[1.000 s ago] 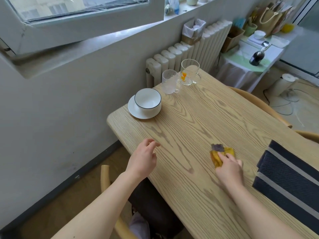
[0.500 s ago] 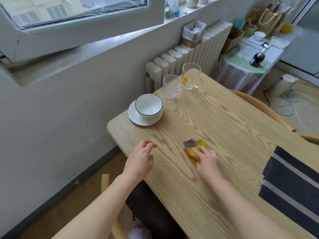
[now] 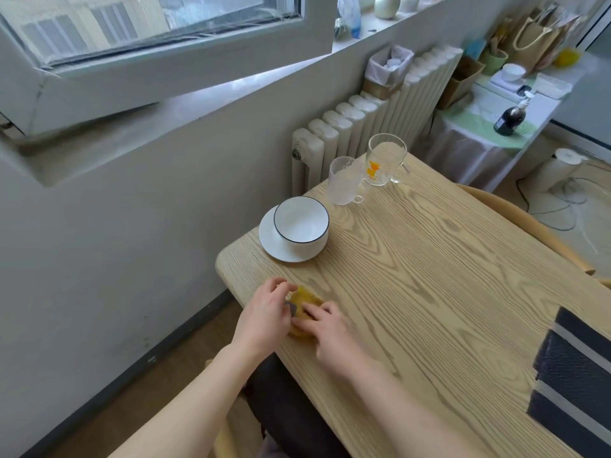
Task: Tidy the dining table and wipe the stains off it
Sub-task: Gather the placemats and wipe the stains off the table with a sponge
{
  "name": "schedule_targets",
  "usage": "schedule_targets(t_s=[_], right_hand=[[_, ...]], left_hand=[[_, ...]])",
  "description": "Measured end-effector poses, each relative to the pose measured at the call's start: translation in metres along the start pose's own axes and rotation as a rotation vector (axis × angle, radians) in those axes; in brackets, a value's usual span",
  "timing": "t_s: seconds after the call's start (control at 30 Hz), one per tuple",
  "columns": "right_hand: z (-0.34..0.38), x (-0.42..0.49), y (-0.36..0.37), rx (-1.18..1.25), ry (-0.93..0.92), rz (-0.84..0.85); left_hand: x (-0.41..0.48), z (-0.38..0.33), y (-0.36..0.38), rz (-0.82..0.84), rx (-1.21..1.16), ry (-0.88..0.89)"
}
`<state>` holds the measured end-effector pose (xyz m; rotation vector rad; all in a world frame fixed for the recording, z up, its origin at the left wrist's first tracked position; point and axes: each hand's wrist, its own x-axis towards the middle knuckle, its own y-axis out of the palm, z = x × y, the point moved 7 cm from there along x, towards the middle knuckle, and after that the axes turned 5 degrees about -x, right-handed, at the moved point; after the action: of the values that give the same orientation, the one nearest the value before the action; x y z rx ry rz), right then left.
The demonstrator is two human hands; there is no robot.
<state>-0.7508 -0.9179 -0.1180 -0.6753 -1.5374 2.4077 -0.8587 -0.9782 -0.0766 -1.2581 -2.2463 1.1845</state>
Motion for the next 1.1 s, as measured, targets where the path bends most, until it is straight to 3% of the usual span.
schedule_targets(t_s=[0.1, 0.27, 0.37, 0.43, 0.5, 0.57, 0.63, 0.77, 0.9, 1.1], right_hand=[[-0.043, -0.006, -0.010, -0.039, 0.056, -0.063], [-0.161, -0.033, -0.045, 0.014, 0.582, -0.219], [-0.171, -0.041, -0.048, 0.054, 0.809, -0.255], [-0.141, -0.028, -0.042, 0.027, 0.742, -0.233], [-0.091, -0.008, -0.026, 0.029, 0.515, -0.173], [-0.052, 0.006, -0.017, 0.028, 0.315, -0.112], [-0.043, 0.014, -0.024, 0.008, 0.241, -0.103], [-0.089, 0.014, -0.045, -0.026, 0.402, -0.147], [-0.131, -0.001, -0.054, 0.045, 0.640, -0.224], [-0.122, 0.004, -0.047, 0.037, 0.640, -0.291]], left_hand=[[0.007, 0.006, -0.004, 0.013, 0.011, -0.011], [0.014, 0.012, -0.008, 0.027, -0.002, -0.047], [0.017, 0.016, -0.009, 0.027, 0.015, -0.074], [0.021, 0.021, -0.006, 0.056, 0.013, -0.129], [0.024, 0.024, -0.005, 0.070, -0.044, -0.221], [0.032, 0.024, -0.007, 0.074, -0.207, -0.328], [0.042, 0.026, -0.011, 0.048, -0.422, -0.445], [0.066, 0.029, -0.014, 0.042, -0.649, -0.597], [0.083, 0.034, -0.011, 0.051, -0.632, -0.643], [0.102, 0.033, -0.003, 0.083, -0.599, -0.630]])
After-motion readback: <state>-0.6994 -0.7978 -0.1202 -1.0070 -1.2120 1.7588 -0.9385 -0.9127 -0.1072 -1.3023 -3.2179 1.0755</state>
